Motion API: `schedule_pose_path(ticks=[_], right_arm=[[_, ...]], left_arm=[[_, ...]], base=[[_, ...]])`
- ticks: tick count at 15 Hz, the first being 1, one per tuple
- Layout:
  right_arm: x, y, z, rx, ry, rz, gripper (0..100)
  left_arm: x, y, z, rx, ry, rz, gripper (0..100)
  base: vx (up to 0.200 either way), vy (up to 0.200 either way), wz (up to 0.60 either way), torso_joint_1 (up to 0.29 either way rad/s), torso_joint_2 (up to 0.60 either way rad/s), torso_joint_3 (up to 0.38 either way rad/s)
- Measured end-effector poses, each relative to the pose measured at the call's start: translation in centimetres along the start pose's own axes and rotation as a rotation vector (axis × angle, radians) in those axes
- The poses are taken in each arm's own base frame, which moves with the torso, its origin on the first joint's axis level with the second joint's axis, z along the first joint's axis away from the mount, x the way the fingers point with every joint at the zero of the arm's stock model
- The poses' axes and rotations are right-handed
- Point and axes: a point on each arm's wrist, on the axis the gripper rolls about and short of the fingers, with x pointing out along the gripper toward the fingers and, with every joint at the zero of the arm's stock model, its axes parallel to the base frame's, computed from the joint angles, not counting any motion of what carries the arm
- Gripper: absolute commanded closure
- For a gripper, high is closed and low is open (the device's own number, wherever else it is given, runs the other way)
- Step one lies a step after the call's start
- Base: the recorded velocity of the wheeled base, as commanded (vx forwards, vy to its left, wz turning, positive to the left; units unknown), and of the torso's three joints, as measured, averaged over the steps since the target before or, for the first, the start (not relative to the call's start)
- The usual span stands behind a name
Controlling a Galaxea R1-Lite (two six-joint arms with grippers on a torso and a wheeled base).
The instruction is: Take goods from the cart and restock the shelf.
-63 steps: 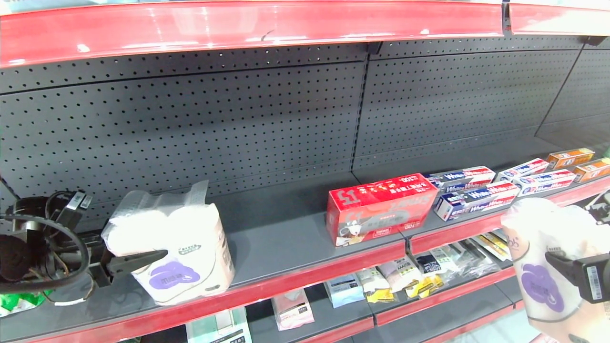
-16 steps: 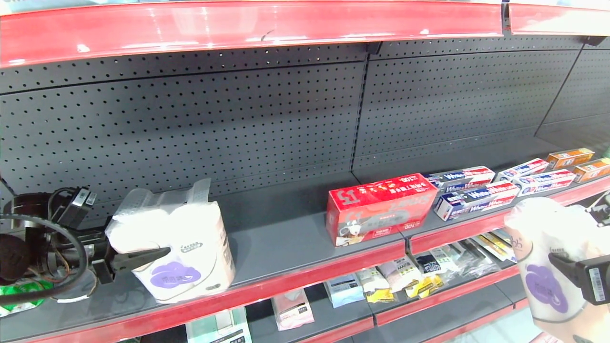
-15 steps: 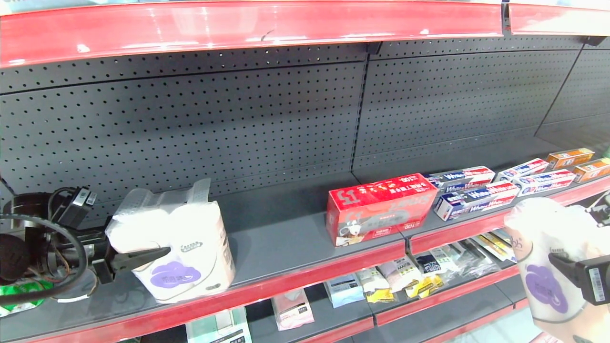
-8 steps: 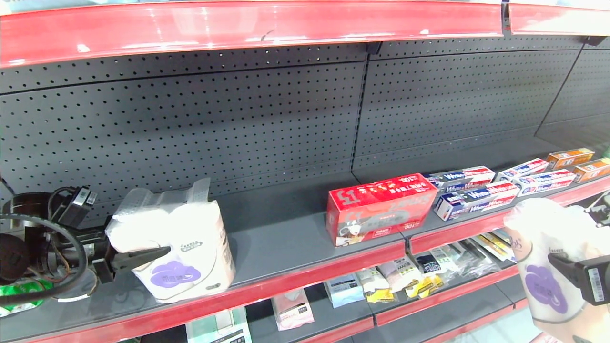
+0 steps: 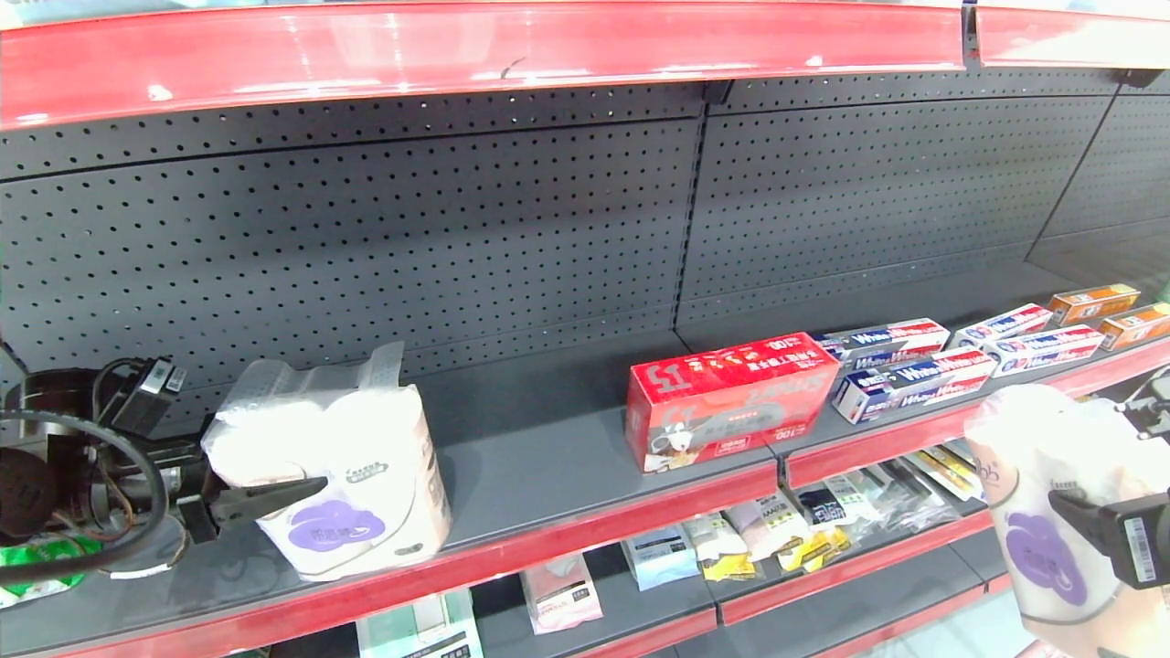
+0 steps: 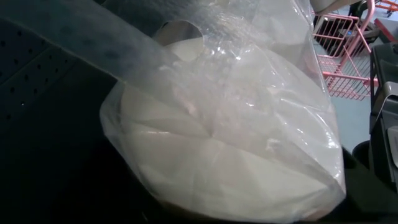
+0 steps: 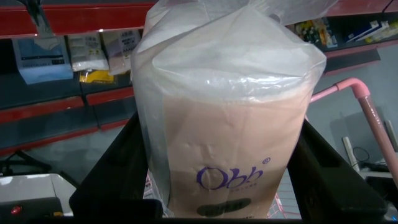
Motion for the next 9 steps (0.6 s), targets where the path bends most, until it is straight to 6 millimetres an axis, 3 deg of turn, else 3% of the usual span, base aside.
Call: schedule_pose_path(ticks=[9], right_arm=[[0.3, 0.1, 0.0, -0.004, 0.013, 0.005, 100]], left_arm=[[-1.5, 0.0, 0.2, 0.013, -0.016, 0.041, 0]], base=[[0.000, 0.000, 0.00, 0.000, 0.00, 0.000]])
